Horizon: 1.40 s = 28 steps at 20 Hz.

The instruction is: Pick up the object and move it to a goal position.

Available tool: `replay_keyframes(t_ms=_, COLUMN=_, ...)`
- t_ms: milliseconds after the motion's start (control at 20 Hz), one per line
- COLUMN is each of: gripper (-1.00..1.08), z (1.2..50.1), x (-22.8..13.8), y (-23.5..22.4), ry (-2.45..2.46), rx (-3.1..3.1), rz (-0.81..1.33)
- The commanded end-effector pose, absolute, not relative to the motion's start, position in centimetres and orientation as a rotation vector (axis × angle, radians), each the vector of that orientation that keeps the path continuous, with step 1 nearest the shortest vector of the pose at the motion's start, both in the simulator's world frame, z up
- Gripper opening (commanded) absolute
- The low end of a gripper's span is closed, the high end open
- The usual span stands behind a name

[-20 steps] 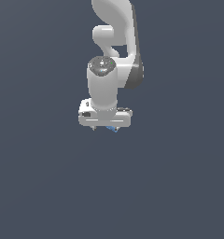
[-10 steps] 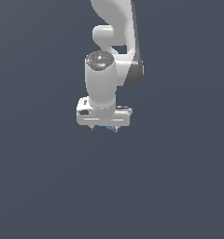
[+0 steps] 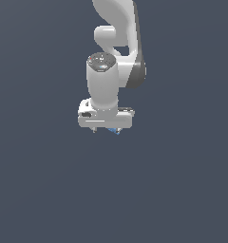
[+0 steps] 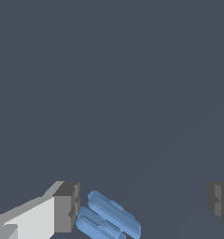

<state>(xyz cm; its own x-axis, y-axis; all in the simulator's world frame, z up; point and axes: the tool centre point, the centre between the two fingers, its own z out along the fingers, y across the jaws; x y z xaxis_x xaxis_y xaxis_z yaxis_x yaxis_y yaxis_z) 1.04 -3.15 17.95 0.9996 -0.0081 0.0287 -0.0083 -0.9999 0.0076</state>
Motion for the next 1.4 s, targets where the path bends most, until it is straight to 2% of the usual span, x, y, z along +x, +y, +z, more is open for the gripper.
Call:
replay_keyframes(t_ms=0, gripper=1.00, z=17.7, x=0.8, y=-3.1, ry=0.020, rx=3.133, rz=0.043)
replay_keyframes(t_ms=550, gripper=1.00, z=15.6, x=-1.5, y=-2.7, ry=0.328, rx=3.114, rz=0.032)
replay_keyframes(t_ms=1350, gripper=1.00, z=11.3, x=-7.3, y=-1.5, ry=1.016, rx=2.964, rz=0.010)
